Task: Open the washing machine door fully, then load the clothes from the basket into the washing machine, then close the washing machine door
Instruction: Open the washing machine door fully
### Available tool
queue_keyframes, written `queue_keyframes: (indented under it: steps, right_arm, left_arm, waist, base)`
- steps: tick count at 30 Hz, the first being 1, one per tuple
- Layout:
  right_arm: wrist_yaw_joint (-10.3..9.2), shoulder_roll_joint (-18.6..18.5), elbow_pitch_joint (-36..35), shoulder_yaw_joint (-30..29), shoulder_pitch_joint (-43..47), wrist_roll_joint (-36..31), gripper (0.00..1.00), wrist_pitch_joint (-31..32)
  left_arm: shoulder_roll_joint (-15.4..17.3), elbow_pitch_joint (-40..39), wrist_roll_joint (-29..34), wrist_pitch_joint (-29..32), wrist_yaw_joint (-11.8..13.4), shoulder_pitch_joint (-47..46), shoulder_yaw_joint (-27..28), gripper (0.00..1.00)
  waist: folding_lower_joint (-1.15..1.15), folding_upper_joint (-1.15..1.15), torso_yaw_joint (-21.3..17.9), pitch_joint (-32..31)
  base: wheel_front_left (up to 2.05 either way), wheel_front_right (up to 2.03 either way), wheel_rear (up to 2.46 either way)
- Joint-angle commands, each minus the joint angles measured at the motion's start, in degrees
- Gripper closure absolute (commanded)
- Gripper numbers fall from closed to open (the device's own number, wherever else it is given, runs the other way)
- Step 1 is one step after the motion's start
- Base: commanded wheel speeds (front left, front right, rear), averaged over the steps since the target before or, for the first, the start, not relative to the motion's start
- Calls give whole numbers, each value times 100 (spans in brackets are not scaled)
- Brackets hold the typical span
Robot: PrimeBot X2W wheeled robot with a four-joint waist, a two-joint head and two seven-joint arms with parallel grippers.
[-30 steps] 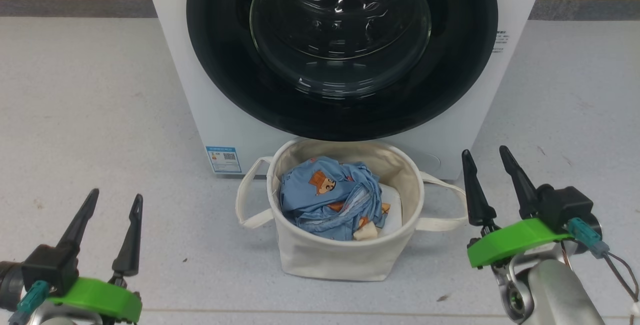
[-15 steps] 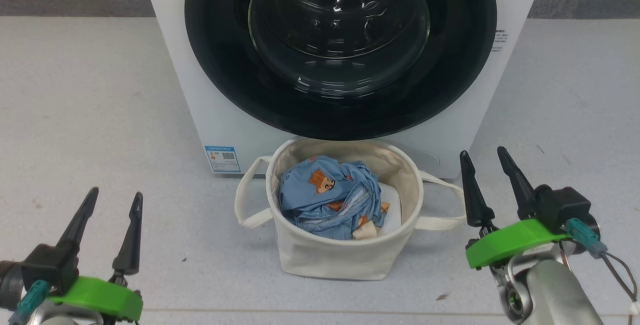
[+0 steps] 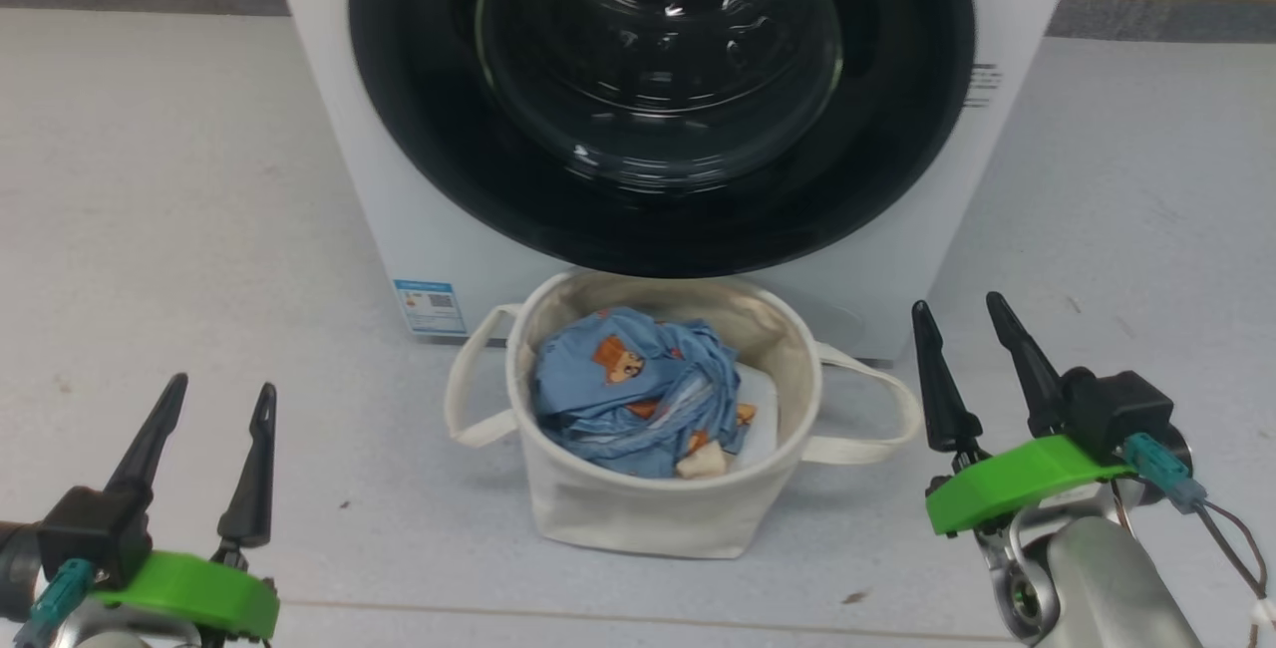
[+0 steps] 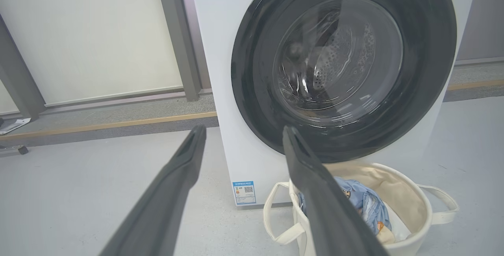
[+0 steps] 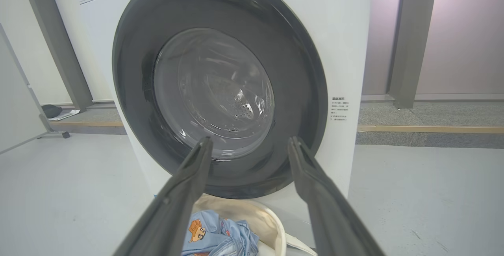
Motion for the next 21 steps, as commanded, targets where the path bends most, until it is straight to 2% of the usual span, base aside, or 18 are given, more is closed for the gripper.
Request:
queue_keyframes:
  steps: [1,16,21]
  right_arm:
    - [2,-40,-177,135,-295,45,0,-71]
    - [2,-40,-165,133,-329,46,0,-71]
    - [2,-40,-170,133,-322,53,0,-71]
  left_arm:
    - [215,-162,-31,-28,11,-327,221,0]
    - [188,-63,-66,-79,-13,-368,147,0]
    - [155,-72,-157,-109,-98,-358,138,0]
  waist:
    - [0,0,2,12]
    - [0,0,-12,16]
    - [0,0,-21,9]
  base:
    - [132,114,-246]
    - [128,118,-246]
    - [120,116,-236]
